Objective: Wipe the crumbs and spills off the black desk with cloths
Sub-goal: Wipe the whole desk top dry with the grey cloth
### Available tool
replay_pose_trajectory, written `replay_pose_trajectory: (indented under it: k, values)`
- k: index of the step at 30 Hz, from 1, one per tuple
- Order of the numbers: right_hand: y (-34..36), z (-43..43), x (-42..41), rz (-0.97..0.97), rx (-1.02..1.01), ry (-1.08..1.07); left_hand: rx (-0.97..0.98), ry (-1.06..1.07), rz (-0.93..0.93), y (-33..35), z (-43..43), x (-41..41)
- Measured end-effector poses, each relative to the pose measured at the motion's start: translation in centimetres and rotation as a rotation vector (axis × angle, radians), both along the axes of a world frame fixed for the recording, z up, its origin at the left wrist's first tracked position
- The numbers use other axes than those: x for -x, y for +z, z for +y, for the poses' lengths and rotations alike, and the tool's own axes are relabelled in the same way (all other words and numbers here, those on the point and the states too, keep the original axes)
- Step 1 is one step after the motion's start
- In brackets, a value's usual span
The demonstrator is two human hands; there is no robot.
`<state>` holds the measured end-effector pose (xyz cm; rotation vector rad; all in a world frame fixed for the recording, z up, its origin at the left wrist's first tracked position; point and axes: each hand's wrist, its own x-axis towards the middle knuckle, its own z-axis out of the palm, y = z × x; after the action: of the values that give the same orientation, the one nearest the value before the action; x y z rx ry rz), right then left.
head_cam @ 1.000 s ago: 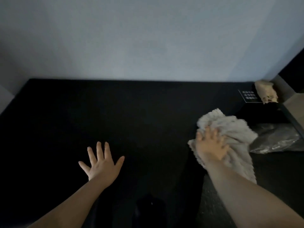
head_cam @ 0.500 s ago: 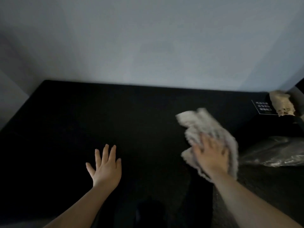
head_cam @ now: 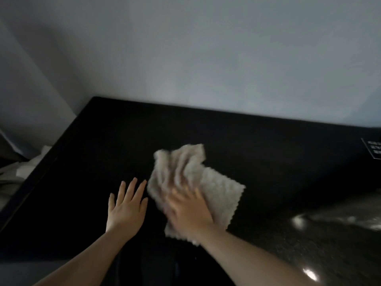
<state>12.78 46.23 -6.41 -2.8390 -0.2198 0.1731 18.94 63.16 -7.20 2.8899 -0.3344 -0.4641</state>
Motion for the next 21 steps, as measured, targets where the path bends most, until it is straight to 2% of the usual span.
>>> replay_pose_trajectory:
  k: [2, 4, 5, 7, 10, 11, 13, 16, 19, 21]
  values:
    - [-0.4, 1.5, 1.6, 0.070, 0.002, 0.182, 0.106, 0.004, -0.013, -0.1, 0.3, 0.0]
    - [-0.6, -0.2, 1.8, 0.082, -0.001, 0.177, 0.201, 0.029, -0.024, 0.1, 0.4, 0.0]
    - [-0.7, -1.7, 1.8, 0.066, 0.004, 0.085, 0.214, 0.023, -0.021, 0.2, 0.6, 0.0]
    - [-0.8, -5.5, 1.5, 0.038, 0.056, -0.236, 0.171, -0.031, -0.018, 0.2, 1.2, 0.0]
    - [-0.8, -9.6, 1.7, 0.177, 0.063, -0.738, 0.065, -0.131, -0.040, 0.1, 2.5, 0.4]
    - [-0.7, -9.8, 1.6, 0.203, 0.030, -0.841, 0.045, -0.145, -0.047, 0.1, 2.9, 0.6]
    - [-0.3, -8.4, 1.1, 0.208, 0.003, -0.914, 0.023, -0.148, -0.049, 0.1, 4.1, 1.1]
    - [0.0, -3.6, 0.7, 0.199, -0.028, -0.787, 0.068, -0.169, -0.045, 0.0, 6.1, 1.7]
    - [0.1, 2.8, 1.4, 0.096, -0.019, -0.474, 0.294, -0.086, -0.016, 0.1, 6.7, 1.2]
    - [0.3, 7.0, 2.3, 0.103, -0.059, -0.237, 0.416, -0.007, -0.017, 0.4, 6.5, 0.8]
